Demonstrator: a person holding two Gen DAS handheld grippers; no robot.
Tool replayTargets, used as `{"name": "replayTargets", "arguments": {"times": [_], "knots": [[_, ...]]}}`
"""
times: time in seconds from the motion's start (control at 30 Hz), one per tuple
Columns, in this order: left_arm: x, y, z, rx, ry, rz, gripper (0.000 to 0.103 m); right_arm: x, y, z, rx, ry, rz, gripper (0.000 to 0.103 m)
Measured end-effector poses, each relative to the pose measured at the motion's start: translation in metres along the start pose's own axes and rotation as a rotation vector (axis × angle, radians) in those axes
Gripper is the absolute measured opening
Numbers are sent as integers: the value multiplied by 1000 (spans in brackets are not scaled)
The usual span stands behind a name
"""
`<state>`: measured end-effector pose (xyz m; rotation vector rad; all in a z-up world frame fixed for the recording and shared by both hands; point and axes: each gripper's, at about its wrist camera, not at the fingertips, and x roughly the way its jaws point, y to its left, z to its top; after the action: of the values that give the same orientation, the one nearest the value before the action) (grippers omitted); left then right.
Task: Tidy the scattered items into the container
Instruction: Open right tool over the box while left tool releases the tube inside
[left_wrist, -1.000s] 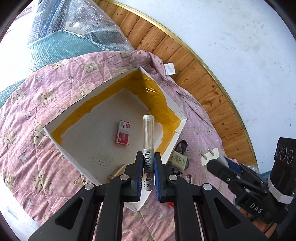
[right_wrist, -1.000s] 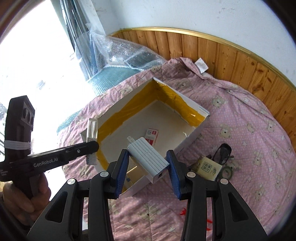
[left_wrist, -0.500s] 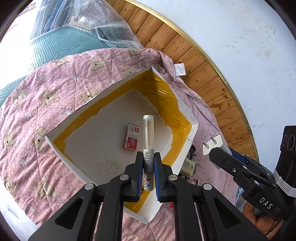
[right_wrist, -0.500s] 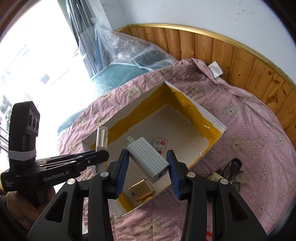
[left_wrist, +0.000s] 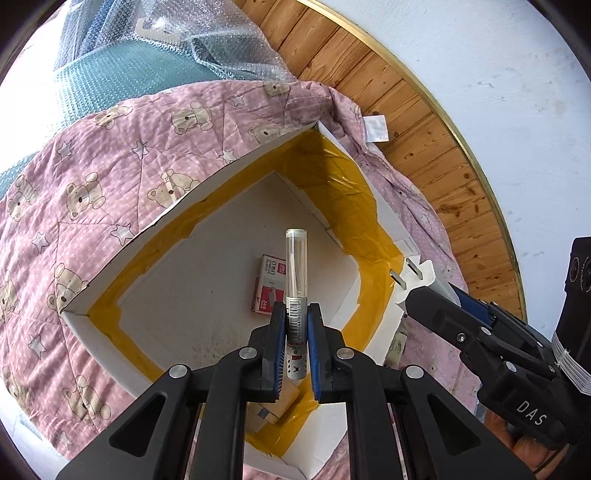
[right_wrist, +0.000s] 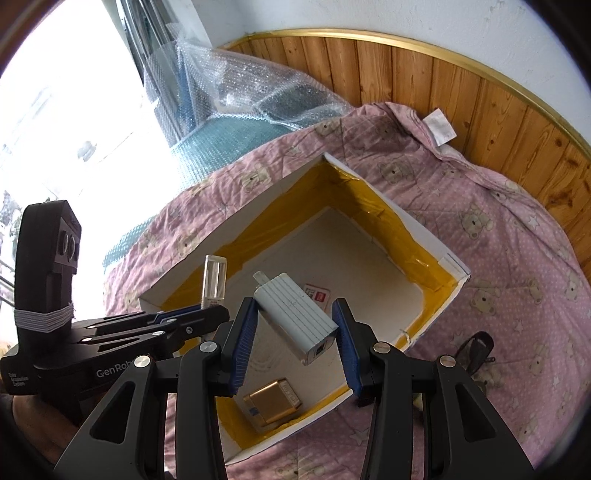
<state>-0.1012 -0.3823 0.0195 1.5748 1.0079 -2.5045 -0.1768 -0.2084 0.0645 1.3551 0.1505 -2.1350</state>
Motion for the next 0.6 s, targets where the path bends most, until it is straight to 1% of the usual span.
{"name": "replayTargets", "arguments": {"times": [0.13,0.17,0.23,0.27,0.37,0.6], "knots": [[15,4,10,-14,21,17,12,10,-9,8,10,-13,-25,46],[19,6,13,-26,29,26,14,14,-11,10,14,-17,-35,46],[26,12,18,-52,40,45,39,20,-18,11,34,-9,-36,49],[27,15,19,-63,37,41,41,23,-20,11,44,-4,-36,49],[27,20,21,-65,37,48,41,27,-26,7,64,13,-29,49],[33,28,11,-64,85,51,41,29,-25,-4,85,44,-4,49]]}}
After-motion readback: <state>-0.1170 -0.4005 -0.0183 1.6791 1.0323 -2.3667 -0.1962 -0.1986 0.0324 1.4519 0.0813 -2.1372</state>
